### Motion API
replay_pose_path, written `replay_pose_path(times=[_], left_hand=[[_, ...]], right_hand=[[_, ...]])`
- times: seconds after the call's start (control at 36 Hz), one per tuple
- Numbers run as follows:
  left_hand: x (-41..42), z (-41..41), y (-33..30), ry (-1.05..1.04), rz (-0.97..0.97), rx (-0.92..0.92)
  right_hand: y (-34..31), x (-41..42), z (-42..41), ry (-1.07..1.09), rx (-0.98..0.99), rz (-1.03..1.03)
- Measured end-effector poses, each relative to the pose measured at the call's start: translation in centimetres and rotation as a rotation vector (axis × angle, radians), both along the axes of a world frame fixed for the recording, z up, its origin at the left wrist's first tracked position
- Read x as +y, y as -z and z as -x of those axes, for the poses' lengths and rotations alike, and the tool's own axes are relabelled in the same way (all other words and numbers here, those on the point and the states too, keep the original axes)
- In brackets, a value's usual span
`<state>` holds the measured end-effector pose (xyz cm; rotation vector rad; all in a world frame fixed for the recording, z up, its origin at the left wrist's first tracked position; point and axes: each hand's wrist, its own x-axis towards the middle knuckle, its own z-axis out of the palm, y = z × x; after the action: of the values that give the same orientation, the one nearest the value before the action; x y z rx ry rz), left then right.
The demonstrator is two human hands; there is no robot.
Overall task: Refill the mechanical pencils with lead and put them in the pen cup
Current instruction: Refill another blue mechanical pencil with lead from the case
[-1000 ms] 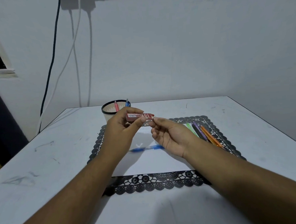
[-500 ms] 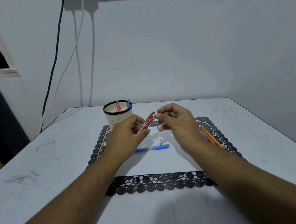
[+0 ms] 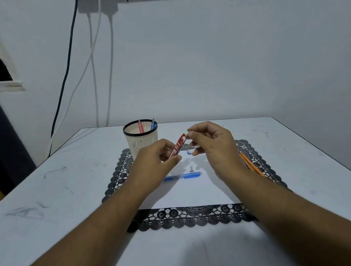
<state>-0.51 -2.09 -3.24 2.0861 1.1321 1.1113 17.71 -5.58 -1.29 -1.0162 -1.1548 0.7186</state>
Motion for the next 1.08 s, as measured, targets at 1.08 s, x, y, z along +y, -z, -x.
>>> replay_pose_path(times=[1.08], left_hand=[[-0.52, -0.40, -0.08, 0.016, 0.061, -0.004]], right_hand=[[-0.41, 0.05, -0.50, 0.057, -0.109, -0.041]])
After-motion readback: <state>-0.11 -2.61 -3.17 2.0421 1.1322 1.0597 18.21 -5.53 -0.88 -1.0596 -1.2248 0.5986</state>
